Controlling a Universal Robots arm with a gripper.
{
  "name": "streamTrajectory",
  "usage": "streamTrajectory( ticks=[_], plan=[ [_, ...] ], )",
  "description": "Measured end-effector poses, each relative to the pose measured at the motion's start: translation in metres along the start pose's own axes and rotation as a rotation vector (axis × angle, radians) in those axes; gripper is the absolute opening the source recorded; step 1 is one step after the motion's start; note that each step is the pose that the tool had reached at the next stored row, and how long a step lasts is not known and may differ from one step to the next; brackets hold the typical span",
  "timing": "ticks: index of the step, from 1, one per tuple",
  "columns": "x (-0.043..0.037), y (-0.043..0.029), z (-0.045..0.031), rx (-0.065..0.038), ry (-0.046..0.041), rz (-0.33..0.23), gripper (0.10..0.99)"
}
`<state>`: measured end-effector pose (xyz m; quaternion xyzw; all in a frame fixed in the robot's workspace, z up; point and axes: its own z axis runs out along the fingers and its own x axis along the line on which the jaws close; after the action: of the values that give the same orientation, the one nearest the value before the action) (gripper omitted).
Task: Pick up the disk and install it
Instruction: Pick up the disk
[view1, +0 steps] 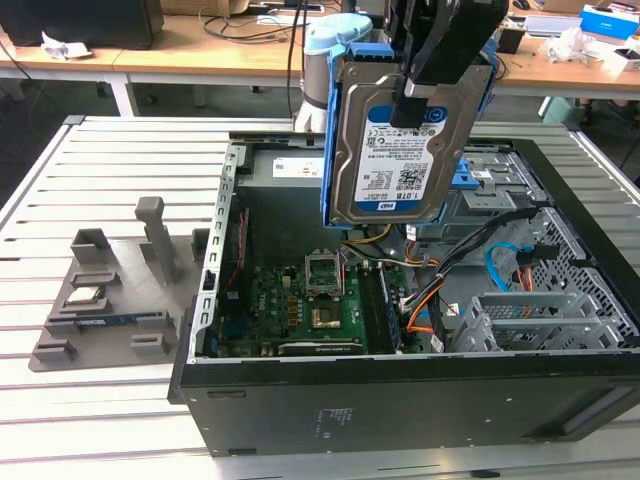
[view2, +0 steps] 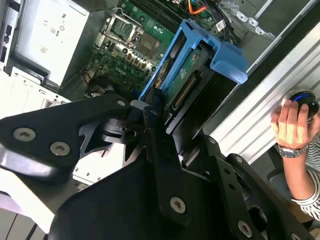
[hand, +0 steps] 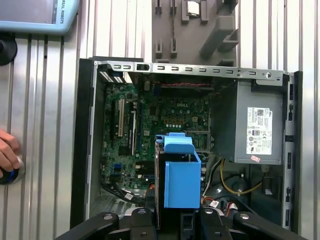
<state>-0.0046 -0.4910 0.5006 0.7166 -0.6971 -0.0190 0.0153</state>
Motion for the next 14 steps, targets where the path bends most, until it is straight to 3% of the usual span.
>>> streamTrajectory(
  ticks=[14],
  plan=[
    [0.0316,0.0009,0.0001,0.0,0.0001,0.0,0.349]
  ],
)
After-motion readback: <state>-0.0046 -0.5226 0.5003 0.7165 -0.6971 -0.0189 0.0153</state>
